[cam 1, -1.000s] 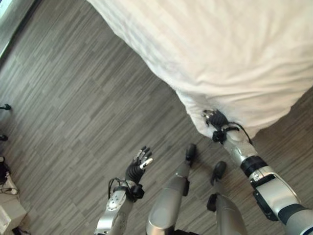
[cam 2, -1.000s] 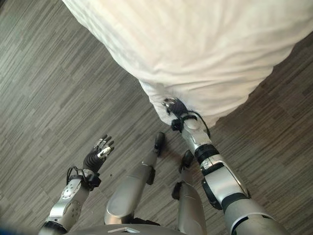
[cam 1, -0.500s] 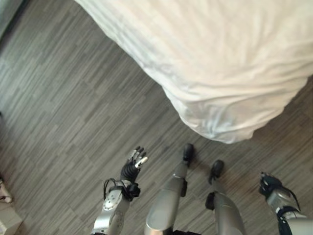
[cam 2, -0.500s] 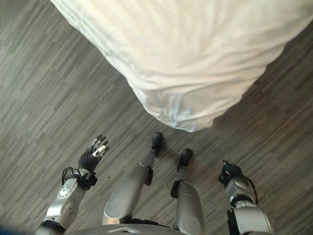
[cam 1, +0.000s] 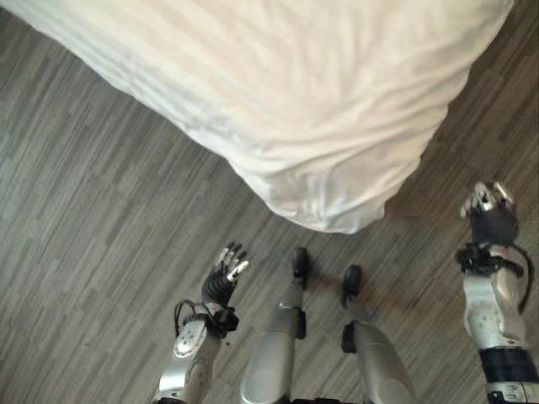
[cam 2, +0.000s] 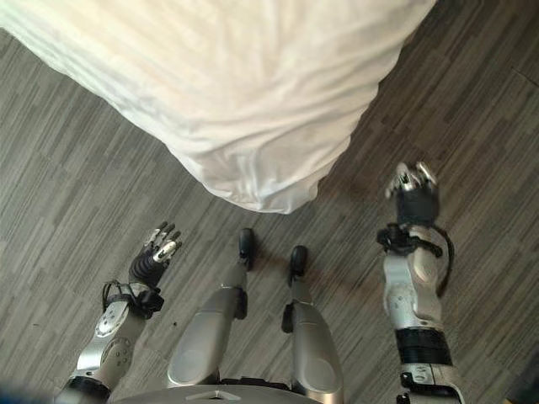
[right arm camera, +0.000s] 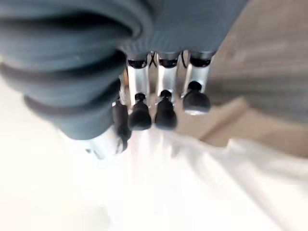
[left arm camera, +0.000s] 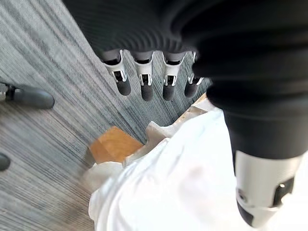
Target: Making the bed.
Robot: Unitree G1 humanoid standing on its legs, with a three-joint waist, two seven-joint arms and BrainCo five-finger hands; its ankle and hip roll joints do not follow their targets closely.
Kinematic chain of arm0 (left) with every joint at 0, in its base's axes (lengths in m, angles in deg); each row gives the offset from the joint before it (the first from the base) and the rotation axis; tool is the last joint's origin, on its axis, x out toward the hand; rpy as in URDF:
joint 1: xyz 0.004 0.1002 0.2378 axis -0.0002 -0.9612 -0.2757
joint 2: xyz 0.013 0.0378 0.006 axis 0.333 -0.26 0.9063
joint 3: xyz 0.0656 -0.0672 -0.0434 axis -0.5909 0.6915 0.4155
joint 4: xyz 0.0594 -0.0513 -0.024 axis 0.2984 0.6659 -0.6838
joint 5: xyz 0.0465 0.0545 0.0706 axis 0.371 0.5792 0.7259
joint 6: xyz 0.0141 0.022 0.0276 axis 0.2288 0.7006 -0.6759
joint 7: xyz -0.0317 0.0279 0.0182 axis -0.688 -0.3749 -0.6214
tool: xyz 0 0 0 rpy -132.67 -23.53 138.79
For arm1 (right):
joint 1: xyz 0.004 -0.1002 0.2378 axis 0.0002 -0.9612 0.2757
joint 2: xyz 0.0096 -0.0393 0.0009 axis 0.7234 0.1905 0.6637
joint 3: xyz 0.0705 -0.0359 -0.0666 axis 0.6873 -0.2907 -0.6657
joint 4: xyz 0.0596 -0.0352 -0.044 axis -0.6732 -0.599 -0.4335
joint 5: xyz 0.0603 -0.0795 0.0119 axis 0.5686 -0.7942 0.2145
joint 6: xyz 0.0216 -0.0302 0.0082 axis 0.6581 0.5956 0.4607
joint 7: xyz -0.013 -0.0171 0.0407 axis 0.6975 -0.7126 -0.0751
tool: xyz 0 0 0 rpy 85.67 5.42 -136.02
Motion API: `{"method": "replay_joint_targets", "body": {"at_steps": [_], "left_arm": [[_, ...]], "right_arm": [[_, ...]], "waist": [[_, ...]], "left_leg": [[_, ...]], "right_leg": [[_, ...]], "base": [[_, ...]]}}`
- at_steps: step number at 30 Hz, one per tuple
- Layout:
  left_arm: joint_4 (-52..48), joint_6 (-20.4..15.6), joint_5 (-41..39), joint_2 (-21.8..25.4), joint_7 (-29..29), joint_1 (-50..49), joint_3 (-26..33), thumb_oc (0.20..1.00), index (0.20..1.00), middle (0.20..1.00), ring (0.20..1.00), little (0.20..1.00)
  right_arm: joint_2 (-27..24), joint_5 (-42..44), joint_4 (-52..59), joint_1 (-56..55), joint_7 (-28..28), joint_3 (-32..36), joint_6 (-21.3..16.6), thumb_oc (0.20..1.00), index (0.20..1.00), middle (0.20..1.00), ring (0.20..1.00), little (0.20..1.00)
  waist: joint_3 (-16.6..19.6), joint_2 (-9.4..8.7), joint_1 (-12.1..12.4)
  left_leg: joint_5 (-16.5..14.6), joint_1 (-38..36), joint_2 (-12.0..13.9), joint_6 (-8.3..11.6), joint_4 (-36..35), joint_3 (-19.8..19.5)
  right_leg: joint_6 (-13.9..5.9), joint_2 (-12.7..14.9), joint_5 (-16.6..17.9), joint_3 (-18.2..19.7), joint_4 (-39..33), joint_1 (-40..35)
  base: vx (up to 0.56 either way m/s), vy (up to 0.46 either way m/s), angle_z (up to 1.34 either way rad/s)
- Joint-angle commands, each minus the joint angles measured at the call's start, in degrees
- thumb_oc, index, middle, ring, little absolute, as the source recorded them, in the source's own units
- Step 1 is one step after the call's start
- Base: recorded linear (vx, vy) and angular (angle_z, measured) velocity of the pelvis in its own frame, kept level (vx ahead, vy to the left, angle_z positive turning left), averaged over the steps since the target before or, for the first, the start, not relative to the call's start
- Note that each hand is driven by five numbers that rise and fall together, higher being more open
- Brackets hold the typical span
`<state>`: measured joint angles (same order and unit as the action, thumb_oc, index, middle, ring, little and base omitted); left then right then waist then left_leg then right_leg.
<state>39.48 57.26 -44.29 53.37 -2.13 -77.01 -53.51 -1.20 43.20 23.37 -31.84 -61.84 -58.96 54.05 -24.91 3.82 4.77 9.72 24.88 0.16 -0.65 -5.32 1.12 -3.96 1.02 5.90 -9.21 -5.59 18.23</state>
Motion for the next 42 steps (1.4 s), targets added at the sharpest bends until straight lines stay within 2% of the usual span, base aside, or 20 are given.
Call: {"method": "replay_joint_targets", "body": {"at_steps": [1,4,10,16,20,21,26,31,33,38,42], "left_arm": [[0.8,-1.8,0.1,0.9,-0.8,-0.5,0.1,1.000,1.000,1.000,1.000,1.000],[0.8,-1.9,0.1,1.0,-1.5,-0.9,-0.5,1.000,1.000,1.000,1.000,1.000],[2.2,-2.4,0.6,0.2,-2.1,0.3,-1.3,1.000,1.000,1.000,1.000,1.000],[3.0,-2.7,0.7,-0.3,-2.2,0.6,-2.0,1.000,1.000,1.000,1.000,1.000],[3.5,-2.8,0.3,-0.3,-2.2,1.2,-3.0,1.000,1.000,1.000,1.000,1.000],[3.6,-2.9,-0.3,-0.1,-2.3,1.5,-3.6,1.000,1.000,1.000,1.000,1.000],[4.5,-2.9,-0.7,-0.1,-1.7,2.7,-4.7,1.000,1.000,1.000,1.000,1.000],[5.1,-2.2,-0.2,-0.4,-1.6,2.6,-4.2,1.000,1.000,1.000,1.000,1.000],[4.8,-1.8,-0.2,-0.5,-2.1,2.4,-3.2,1.000,1.000,1.000,1.000,1.000],[3.8,-1.8,0.2,-0.5,-3.1,1.9,-1.6,1.000,1.000,1.000,1.000,1.000],[4.7,-1.7,1.2,-0.3,-2.4,2.3,-0.4,1.000,1.000,1.000,1.000,1.000]], "right_arm": [[-1.2,-1.9,-2.1,0.7,-5.5,-4.1,0.9,0.200,0.200,0.200,0.200,0.200],[-0.6,-1.7,-1.4,3.0,-8.9,-9.5,2.4,0.200,0.200,0.200,0.200,0.200],[2.5,-2.6,-4.3,8.1,-11.1,-17.4,4.2,0.200,0.200,0.200,0.200,0.200],[3.8,-2.5,-7.0,11.2,-11.1,-20.1,4.7,0.200,0.200,0.200,0.200,0.200],[5.4,-1.0,-15.3,14.7,-9.8,-20.4,5.1,0.200,0.200,0.200,0.200,0.200],[5.3,-0.8,-22.2,18.1,-8.6,-20.0,5.6,0.200,0.200,0.200,0.200,0.200],[2.9,-4.3,-41.0,26.3,-4.0,-17.1,7.0,0.200,0.200,0.200,0.200,0.200],[3.1,-2.8,-58.3,23.4,-3.6,-10.8,9.0,0.200,0.200,0.200,0.200,0.200],[3.0,-6.6,-64.4,18.8,-3.9,-9.4,10.5,0.200,0.200,0.200,0.200,0.200],[2.4,-8.7,-67.1,6.5,-4.8,-4.5,11.5,0.200,0.200,0.200,0.200,0.200],[2.9,-5.1,-62.6,-1.7,-4.1,1.0,9.6,0.200,0.200,0.200,0.200,0.200]], "waist": [[1.6,-1.22,0.7],[1.6,-1.09,1.4],[1.7,-0.90,2.8],[1.5,-0.81,3.4],[1.3,-0.56,4.0],[1.1,-0.23,4.7],[0.7,0.76,6.3],[0.3,1.42,6.8],[0.2,1.53,6.6],[0.7,0.74,4.8],[1.7,-0.91,2.0]], "left_leg": [[-2.6,-3.1,-3.5,2.98,0.3,-0.5],[-2.6,-3.3,-3.4,3.03,0.3,-0.6],[-2.3,-2.7,-3.2,3.18,0.3,-0.7],[-2.1,-2.5,-3.1,3.22,0.3,-0.7],[-2.1,-2.2,-3.1,3.28,0.3,-0.9],[-2.2,-2.0,-3.1,3.36,0.3,-1.1],[-1.8,-0.8,-3.2,3.49,0.3,-1.4],[-1.9,-0.7,-3.3,3.29,0.3,-1.8],[-2.1,-0.9,-3.3,3.15,0.3,-2.0],[-2.6,-1.7,-3.3,2.91,0.3,-2.4],[-3.7,-4.2,-3.0,2.81,0.3,-1.4]], "right_leg": [[-3.29,3.0,1.2,-0.2,0.6,1.4],[-3.22,3.0,1.1,-0.4,0.6,1.1],[-3.14,2.8,1.2,-0.7,0.6,1.7],[-3.02,2.7,1.2,-0.8,0.6,1.9],[-3.00,2.7,1.2,-1.0,0.6,2.1],[-3.01,2.7,1.1,-1.1,0.6,2.2],[-2.99,2.6,1.4,-1.6,0.6,3.3],[-3.00,2.4,1.0,-1.9,0.6,3.2],[-3.05,2.4,0.6,-2.2,0.6,2.9],[-3.06,2.7,0.0,-2.3,0.6,1.8],[-3.20,2.7,-0.4,-1.2,0.6,0.0]], "base": [[-0.01,-0.034,0.00],[-0.01,-0.017,0.02],[0.00,-0.018,0.02],[0.00,-0.005,0.00],[0.00,-0.009,0.01],[0.01,-0.031,-0.01],[0.00,-0.010,-0.01],[0.02,0.002,0.10],[0.02,-0.008,0.16],[0.03,0.004,0.12],[0.04,0.028,-0.02]]}}
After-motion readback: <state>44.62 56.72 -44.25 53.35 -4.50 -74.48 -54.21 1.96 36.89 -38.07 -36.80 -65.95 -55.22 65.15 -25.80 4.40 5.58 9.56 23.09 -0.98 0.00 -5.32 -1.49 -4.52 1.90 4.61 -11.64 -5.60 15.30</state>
